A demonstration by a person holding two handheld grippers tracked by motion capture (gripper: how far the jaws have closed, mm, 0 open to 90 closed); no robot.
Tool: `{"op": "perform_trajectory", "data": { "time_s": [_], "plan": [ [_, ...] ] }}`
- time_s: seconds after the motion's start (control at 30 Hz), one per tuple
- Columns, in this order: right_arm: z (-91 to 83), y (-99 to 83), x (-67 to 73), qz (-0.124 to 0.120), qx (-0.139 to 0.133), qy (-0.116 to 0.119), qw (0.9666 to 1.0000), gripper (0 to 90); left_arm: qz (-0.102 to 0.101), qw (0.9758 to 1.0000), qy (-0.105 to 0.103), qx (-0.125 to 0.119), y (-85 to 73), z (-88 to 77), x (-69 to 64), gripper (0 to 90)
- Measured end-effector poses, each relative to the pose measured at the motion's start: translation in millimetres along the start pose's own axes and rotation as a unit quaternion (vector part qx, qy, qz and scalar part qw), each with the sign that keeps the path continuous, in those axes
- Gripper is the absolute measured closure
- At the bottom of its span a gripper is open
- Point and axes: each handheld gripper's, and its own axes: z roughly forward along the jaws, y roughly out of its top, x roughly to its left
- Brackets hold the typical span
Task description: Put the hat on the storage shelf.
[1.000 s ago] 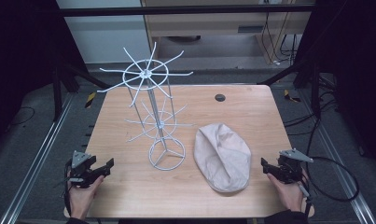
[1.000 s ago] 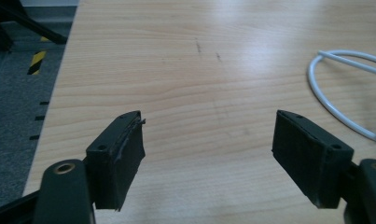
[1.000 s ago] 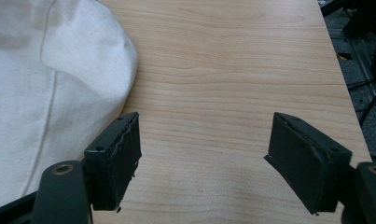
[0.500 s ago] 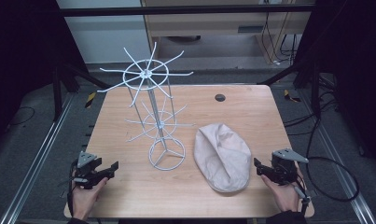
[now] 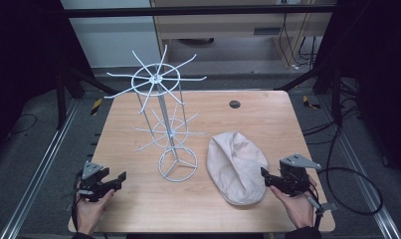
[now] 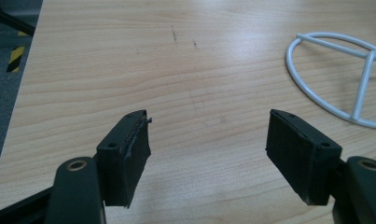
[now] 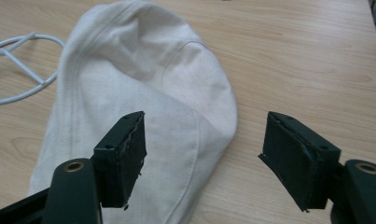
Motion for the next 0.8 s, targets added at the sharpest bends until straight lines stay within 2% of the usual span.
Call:
{"op": "perform_trajectory", "data": {
  "time_s": [0.23, 0.47, 0.8],
  "plan": [
    [0.2, 10.4, 14.3, -0.019, 0.009, 0.017, 0.9996, 32.5, 0.004, 0.9999, 0.008, 0.013, -1.1, 0.9, 0.9, 29.5],
    [1.6, 19.6, 22.5, -0.024, 0.016, 0.03, 0.9991, 36.1, 0.002, 0.9997, 0.014, 0.019, -1.4, 2.4, 3.1, 29.4],
    [9.6, 43.3, 39.8, -0.034, 0.043, 0.044, 0.9975, 39.9, 0.007, 0.9997, 0.012, 0.021, -1.3, 2.9, 2.0, 28.9]
  ]
}}
